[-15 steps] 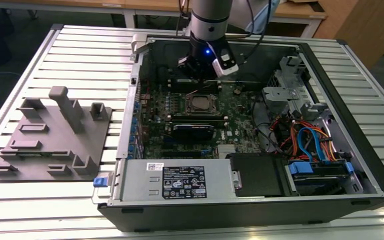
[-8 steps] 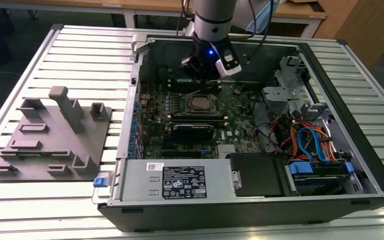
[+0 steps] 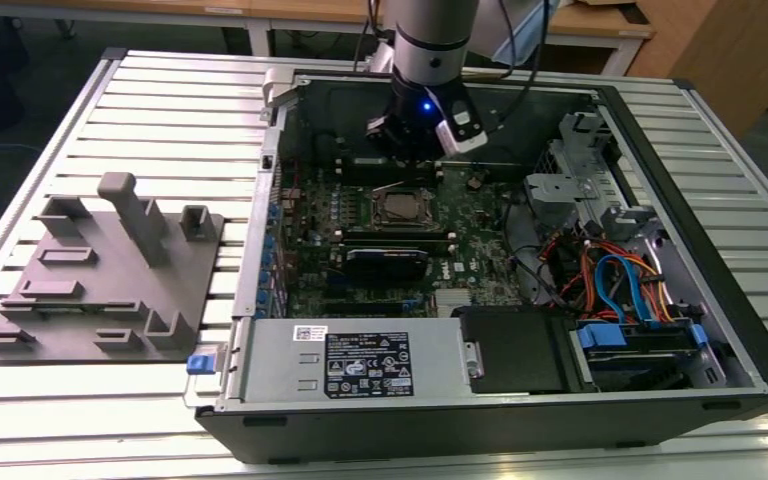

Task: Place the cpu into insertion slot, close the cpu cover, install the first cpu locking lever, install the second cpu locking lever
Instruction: 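Install the first cpu locking lever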

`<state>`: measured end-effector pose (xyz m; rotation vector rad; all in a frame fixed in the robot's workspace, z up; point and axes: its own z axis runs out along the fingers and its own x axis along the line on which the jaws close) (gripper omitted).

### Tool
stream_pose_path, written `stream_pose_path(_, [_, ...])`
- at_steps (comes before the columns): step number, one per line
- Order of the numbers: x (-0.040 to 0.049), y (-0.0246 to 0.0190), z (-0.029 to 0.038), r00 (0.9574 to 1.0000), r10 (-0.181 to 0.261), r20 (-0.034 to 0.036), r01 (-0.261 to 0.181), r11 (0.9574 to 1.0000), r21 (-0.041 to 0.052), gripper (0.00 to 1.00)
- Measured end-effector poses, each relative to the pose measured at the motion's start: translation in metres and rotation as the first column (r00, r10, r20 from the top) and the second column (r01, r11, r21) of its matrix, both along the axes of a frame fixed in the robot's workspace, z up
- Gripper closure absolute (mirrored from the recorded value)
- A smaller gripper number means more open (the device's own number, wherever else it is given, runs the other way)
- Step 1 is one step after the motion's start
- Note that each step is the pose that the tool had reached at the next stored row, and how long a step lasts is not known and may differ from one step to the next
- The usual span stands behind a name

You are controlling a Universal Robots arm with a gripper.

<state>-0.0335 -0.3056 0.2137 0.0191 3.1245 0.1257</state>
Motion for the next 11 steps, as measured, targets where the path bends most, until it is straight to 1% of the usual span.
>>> stream_pose_path(6, [0.0035,0.0005,-0.0042,1.0000,0.000,0.0000,0.000,1.0000,-0.0002,0.89])
stream_pose_path(11, [0.0044,0.0005,-0.0086,1.0000,0.000,0.0001,0.000,1.0000,-0.0001,0.89])
